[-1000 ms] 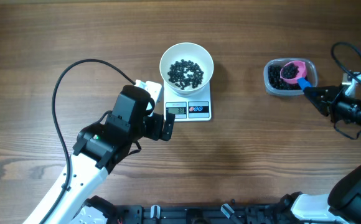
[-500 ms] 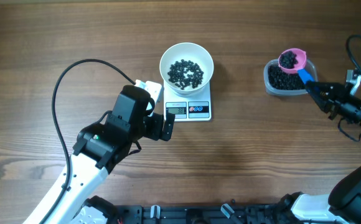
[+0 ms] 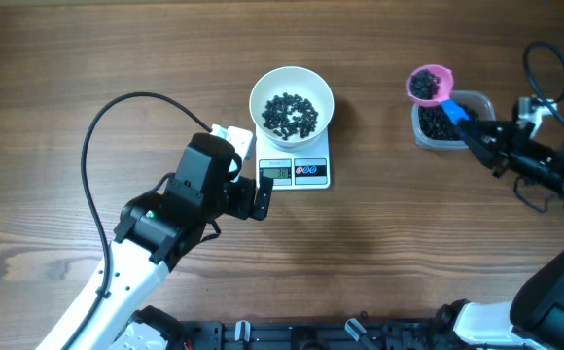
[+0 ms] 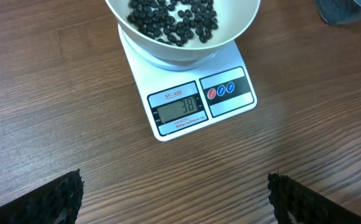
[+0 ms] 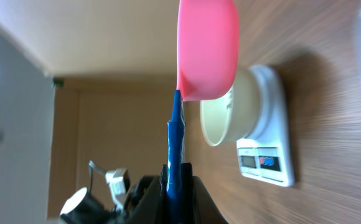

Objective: Scoop item into bowl and weigh 150g on scale
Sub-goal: 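Lift the filled scoop and carry it over the white bowl, then tilt the scoop with the right gripper to pour beans into the bowl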

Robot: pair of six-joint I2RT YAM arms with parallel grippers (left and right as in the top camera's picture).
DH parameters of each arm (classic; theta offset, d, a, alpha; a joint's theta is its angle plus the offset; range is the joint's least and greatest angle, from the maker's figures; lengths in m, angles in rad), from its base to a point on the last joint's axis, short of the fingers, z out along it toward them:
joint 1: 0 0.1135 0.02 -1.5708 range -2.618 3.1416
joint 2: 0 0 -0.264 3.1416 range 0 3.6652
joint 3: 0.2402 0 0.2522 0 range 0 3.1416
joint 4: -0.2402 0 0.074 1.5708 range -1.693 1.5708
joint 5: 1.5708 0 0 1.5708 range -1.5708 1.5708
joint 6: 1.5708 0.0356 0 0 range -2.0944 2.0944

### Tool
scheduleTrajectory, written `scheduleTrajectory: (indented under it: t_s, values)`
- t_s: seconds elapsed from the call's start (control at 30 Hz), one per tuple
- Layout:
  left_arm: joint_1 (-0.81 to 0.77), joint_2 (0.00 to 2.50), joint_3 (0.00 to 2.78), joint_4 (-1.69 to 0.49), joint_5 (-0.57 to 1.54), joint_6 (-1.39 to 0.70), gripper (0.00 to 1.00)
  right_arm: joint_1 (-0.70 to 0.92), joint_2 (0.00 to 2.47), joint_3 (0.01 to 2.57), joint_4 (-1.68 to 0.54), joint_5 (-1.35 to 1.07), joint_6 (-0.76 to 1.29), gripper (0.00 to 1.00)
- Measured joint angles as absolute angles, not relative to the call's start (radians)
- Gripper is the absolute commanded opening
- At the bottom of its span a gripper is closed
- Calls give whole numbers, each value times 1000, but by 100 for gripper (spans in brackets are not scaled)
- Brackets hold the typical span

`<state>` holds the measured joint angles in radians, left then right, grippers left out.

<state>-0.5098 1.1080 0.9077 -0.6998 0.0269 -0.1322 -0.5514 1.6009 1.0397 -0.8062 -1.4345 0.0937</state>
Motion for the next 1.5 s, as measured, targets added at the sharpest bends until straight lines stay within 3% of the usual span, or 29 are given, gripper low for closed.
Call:
scheduleTrajectory:
  t_s: [0.3,0.57,0.9,1.5]
  values:
    - [-510,1108,908,-700,27,-132,100,-397,1601,1040,-728,-1462,133,4]
    - [-510,1108,908,-700,27,-132,100,-226,1601,1036,-507,-1427,292,4]
    - [-510,1108,908,-700,27,-132,100,-22,1601,1036,-326,-1232,480,4]
    - [-510,1108,908,-700,27,-132,100,155,1601,1036,-224,-928,381,4]
